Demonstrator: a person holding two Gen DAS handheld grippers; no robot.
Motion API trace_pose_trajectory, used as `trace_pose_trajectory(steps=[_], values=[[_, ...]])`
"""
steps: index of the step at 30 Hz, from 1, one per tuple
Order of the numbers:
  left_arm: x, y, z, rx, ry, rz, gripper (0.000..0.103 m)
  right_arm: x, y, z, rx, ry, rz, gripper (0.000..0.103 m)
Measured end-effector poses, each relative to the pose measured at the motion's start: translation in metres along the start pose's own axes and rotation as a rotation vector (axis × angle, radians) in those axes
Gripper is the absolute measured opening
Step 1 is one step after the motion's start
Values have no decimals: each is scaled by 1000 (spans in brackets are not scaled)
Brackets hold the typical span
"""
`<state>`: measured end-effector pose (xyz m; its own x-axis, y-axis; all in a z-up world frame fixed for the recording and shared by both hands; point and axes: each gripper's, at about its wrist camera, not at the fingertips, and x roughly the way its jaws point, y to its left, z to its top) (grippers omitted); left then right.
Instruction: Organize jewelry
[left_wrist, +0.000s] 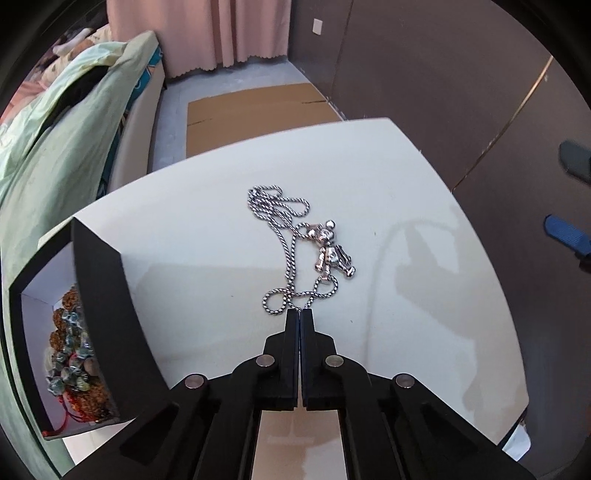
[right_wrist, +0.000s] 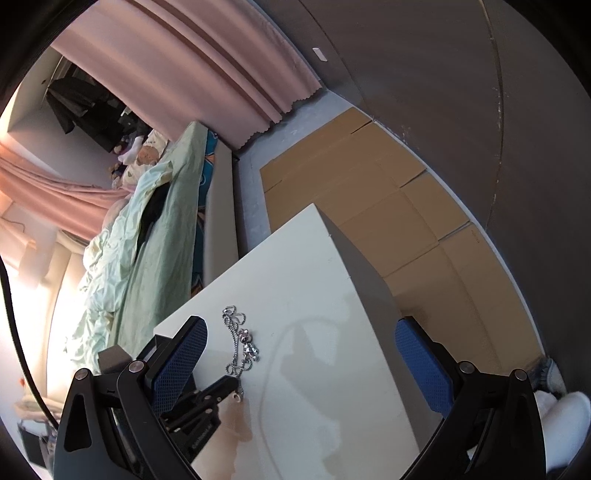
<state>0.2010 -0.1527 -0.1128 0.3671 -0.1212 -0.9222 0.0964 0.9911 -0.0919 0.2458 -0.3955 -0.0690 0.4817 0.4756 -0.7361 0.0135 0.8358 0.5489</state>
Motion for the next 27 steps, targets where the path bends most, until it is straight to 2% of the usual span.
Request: trace_pose_trajectory(steps=[5, 10, 13, 14, 15, 17, 19, 21, 22, 24, 27], values=[[-11, 5, 1, -8, -18, -22, 0, 7, 10, -1, -35, 17, 1, 103], [-6, 3, -1, -33, 56, -110, 0, 11, 18, -3, -57, 29, 5, 103], [-6, -1, -1, -15, 53, -78, 8, 9, 18, -3, -54, 22, 6, 103], [-6, -2, -2, -10, 51, -76, 20, 8, 17, -3, -52, 20, 6, 103], [-6, -3, -3, -9, 49, -77, 42, 7, 16, -3, -49, 17, 5, 103], [-7, -3, -4, -12, 44, -84, 69, 5, 12, -2, -41, 13, 3, 103], [-11, -2, -7, -21, 25, -96, 69, 3, 9, -2, -35, 10, 1, 103], [-11, -2, -8, -24, 20, -70, 67, 2, 10, -2, -31, 7, -2, 103], [-11, -2, -9, -23, 17, -51, 65, 2, 9, -2, -29, 6, -2, 103], [-7, -6, -9, 8, 26, -4, 51, 1, 9, -3, -24, 4, -4, 103], [1, -11, -13, 28, 51, -3, 48, -1, 6, -3, -13, -1, -4, 103]])
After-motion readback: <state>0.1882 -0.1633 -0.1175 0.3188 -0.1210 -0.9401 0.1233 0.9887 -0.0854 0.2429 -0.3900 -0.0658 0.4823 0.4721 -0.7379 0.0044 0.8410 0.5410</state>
